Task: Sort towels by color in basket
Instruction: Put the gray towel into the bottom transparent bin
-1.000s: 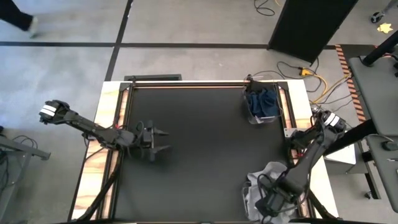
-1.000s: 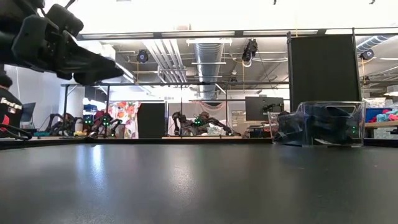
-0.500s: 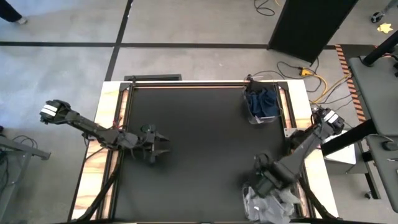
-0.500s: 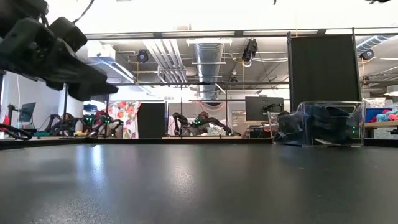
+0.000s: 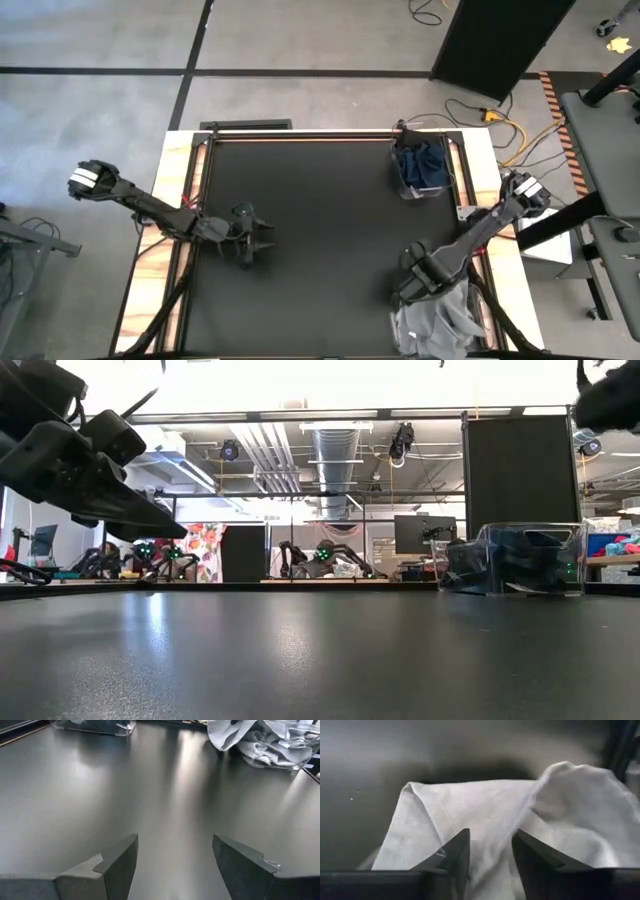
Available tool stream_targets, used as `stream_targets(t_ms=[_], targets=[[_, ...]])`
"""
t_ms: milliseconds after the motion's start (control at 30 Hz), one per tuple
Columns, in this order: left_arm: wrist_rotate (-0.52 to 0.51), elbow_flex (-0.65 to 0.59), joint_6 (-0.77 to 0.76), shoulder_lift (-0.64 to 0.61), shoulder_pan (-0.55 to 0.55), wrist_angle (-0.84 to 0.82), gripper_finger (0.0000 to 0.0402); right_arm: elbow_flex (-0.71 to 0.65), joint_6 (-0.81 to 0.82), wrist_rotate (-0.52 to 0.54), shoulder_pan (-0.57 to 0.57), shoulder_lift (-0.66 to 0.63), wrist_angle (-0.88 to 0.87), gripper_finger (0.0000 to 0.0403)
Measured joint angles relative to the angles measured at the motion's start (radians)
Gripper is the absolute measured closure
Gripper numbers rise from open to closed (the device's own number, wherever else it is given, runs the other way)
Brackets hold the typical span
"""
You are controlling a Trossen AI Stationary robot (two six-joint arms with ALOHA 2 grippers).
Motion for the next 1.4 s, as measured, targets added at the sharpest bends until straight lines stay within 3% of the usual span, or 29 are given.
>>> stream_targets(t_ms=[333,467,633,833,1000,1200,1400], targets=[[-0.045,0.0,0.043,-0.001,0.0,-0.001,0.0159,-0.037,-0.029,-0.001,0.006,-0.008,0.024,0.0385],[-0.047,0.0,0.068,-0.002,0.001,0.003,0.0159,0.043,-0.065,0.018,0.006,-0.052,-0.073,0.0393],[-0.054,0.0,0.069,-0.002,0.002,0.003,0.0159,0.187,-0.087,0.146,0.053,-0.166,-0.178,0.0394],[-0.054,0.0,0.081,-0.002,0.002,0.003,0.0159,0.254,-0.117,0.171,0.23,-0.217,0.06,0.0394],[-0.054,0.0,0.056,-0.002,0.002,0.003,0.0159,0.227,-0.108,0.046,0.356,-0.112,0.284,0.0394],[-0.053,0.0,0.043,-0.002,0.002,0.007,0.0159,0.173,-0.1,-0.006,0.382,0.039,0.132,0.0394],[-0.054,0.0,0.096,-0.002,0.002,0.027,0.0159,0.064,-0.293,-0.033,0.324,0.108,0.136,0.0394]])
